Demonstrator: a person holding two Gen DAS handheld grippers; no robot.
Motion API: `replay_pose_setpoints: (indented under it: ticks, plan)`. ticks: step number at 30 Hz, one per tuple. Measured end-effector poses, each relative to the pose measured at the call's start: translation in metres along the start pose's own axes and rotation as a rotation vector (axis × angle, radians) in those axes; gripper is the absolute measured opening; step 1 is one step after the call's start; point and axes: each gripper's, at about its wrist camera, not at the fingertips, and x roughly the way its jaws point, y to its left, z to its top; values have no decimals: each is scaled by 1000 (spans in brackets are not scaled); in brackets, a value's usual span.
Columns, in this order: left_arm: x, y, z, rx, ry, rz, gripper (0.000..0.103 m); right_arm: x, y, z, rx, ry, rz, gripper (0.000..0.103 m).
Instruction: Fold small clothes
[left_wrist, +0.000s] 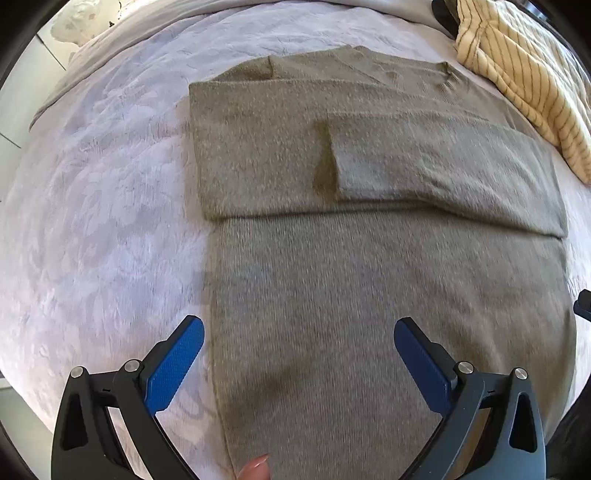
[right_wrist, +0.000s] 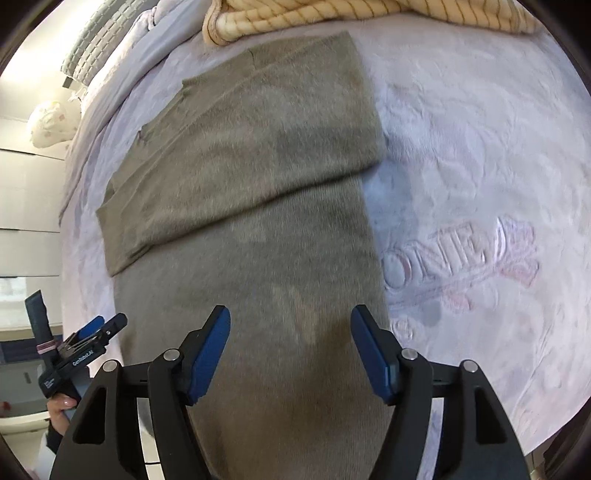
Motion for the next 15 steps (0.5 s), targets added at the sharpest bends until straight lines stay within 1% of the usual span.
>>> replay_pose_setpoints:
  ticks: [3,8,10,12,15]
  plan:
    - [-5,-7,-6,-1,32,-15,103,-2,-7,-5,39,11,10,71]
    - [-13,-14,-22,-1,74,-18,103,-4,-11,-10,88,24,27,71]
    - [-14,-15,-26,-16,82,9,103,-5,-10,-11,89,30,23,71]
    - [-15,-16,-30,-11,90,28,103,-6,-7,-11,83,33,18,71]
    - [-14,-17,-35,-13,115,37,103,-8,-2,-12,71,35,10,71]
